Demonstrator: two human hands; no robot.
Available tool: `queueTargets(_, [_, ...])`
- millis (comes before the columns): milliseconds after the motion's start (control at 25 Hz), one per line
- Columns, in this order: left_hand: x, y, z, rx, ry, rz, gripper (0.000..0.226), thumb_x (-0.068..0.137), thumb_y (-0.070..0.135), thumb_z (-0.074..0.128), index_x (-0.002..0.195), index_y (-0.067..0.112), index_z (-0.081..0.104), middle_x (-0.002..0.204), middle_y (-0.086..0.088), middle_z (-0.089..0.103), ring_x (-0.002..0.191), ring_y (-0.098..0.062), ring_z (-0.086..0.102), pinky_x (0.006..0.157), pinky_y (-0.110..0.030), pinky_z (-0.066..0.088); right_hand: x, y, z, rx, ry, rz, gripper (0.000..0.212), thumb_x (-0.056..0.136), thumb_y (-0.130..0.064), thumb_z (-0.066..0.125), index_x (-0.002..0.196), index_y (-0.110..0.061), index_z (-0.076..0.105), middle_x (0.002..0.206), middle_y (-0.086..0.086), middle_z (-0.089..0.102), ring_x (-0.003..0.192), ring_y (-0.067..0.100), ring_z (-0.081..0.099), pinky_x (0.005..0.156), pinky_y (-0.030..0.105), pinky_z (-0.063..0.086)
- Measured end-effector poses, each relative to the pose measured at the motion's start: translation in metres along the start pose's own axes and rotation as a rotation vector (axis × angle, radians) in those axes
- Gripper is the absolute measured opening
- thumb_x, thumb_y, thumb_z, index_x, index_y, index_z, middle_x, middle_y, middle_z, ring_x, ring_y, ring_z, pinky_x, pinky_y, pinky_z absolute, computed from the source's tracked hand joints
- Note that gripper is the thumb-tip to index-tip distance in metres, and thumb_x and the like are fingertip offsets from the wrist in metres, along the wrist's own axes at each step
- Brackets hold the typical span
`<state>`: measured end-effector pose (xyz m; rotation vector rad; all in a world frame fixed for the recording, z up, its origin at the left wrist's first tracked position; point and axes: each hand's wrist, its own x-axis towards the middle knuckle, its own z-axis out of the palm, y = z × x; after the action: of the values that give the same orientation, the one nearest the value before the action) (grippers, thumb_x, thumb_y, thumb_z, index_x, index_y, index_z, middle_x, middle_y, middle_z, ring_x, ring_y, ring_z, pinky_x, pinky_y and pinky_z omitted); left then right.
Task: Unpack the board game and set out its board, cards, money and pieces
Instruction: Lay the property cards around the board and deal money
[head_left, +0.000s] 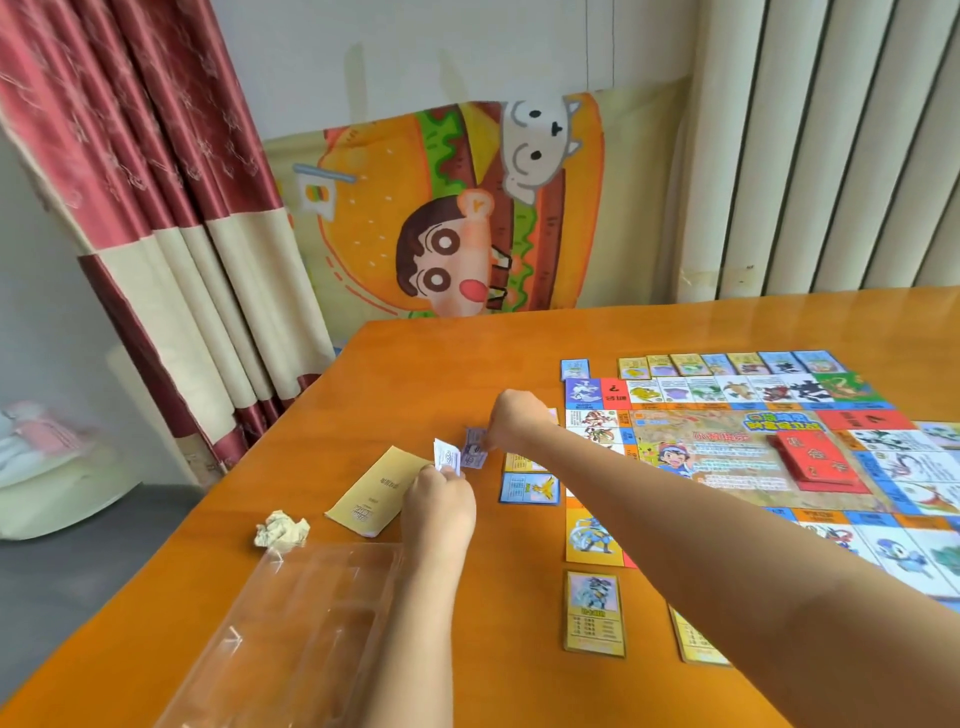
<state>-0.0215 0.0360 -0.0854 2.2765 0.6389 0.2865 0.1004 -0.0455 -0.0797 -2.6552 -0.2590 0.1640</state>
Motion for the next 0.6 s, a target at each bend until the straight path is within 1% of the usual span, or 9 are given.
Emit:
queueTargets(80, [-0.0010, 0.0006, -0.0006, -0.003, -0.005, 0.001, 0.037, 0.103, 0.017, 0.030, 0.121, -0.004, 0.054, 0.128, -0.021, 0.055, 0.115, -0.036, 0.049, 0.086, -0.034, 0.037, 0.0002, 0.0000, 0.0014, -0.014, 0.016, 0.007, 0.022, 0.078, -0.018, 0.077, 0.078, -0.005, 0.060, 0.084, 0.012, 0.064, 0.078, 0.027, 0.062, 0.061, 0.028, 0.045])
queueTargets(120, [-0.0012, 0.0008, -0.0003, -0.008, -0.007, -0.001, 0.037, 0.103, 0.017, 0.030, 0.121, -0.003, 0.055, 0.128, -0.021, 0.055, 0.115, -0.036, 0.049, 0.086, -0.034, 0.037, 0.0007, -0.0005, 0.0007, -0.022, 0.022, 0.004, 0.025, 0.076, -0.021, 0.079, 0.079, -0.007, 0.058, 0.089, 0.012, 0.066, 0.083, 0.028, 0.064, 0.063, 0.028, 0.046])
queueTargets(200, [0.0000, -0.0011, -0.0004, -0.015, -0.011, -0.010, 0.038, 0.103, 0.018, 0.030, 0.121, -0.002, 0.056, 0.128, -0.021, 0.055, 0.114, -0.035, 0.050, 0.087, -0.034, 0.038, 0.0023, -0.0012, -0.0012, -0.019, 0.004, 0.010, 0.032, 0.072, -0.027, 0.083, 0.084, -0.006, 0.062, 0.094, 0.011, 0.068, 0.090, 0.028, 0.066, 0.067, 0.030, 0.050])
queueTargets(320, [0.0032, -0.0024, -0.0009, -0.036, -0.024, -0.018, 0.039, 0.103, 0.020, 0.029, 0.122, -0.001, 0.056, 0.129, -0.019, 0.055, 0.114, -0.035, 0.051, 0.086, -0.034, 0.039, 0.0064, 0.0010, -0.0039, -0.024, -0.026, 0.020, 0.042, 0.069, -0.032, 0.085, 0.093, -0.003, 0.067, 0.093, 0.010, 0.069, 0.089, 0.027, 0.068, 0.072, 0.032, 0.055])
queueTargets(480, [0.0010, -0.0002, -0.0007, -0.041, -0.037, -0.007, 0.038, 0.104, 0.022, 0.028, 0.125, 0.001, 0.053, 0.131, -0.017, 0.054, 0.111, -0.031, 0.052, 0.077, -0.031, 0.037, 0.0091, 0.0053, -0.0030, -0.020, -0.034, 0.027, 0.043, 0.070, -0.032, 0.084, 0.097, -0.003, 0.068, 0.096, 0.009, 0.070, 0.089, 0.027, 0.067, 0.069, 0.031, 0.053])
queueTargets(520, [0.0004, 0.0001, -0.0007, -0.052, -0.041, -0.005, 0.038, 0.104, 0.022, 0.028, 0.125, 0.001, 0.052, 0.132, -0.016, 0.054, 0.111, -0.030, 0.052, 0.076, -0.031, 0.038, 0.0084, 0.0052, -0.0026, -0.023, -0.034, 0.026, 0.043, 0.070, -0.032, 0.084, 0.099, -0.004, 0.068, 0.097, 0.009, 0.070, 0.090, 0.027, 0.067, 0.071, 0.031, 0.054])
queueTargets(600, [0.0009, 0.0009, -0.0002, -0.086, -0.039, -0.001, 0.037, 0.104, 0.023, 0.029, 0.124, 0.002, 0.052, 0.131, -0.016, 0.054, 0.110, -0.031, 0.052, 0.082, -0.034, 0.043, 0.0074, 0.0043, -0.0033, -0.033, -0.021, 0.011, 0.043, 0.072, -0.031, 0.083, 0.102, -0.005, 0.067, 0.100, 0.009, 0.069, 0.092, 0.027, 0.066, 0.076, 0.033, 0.055])
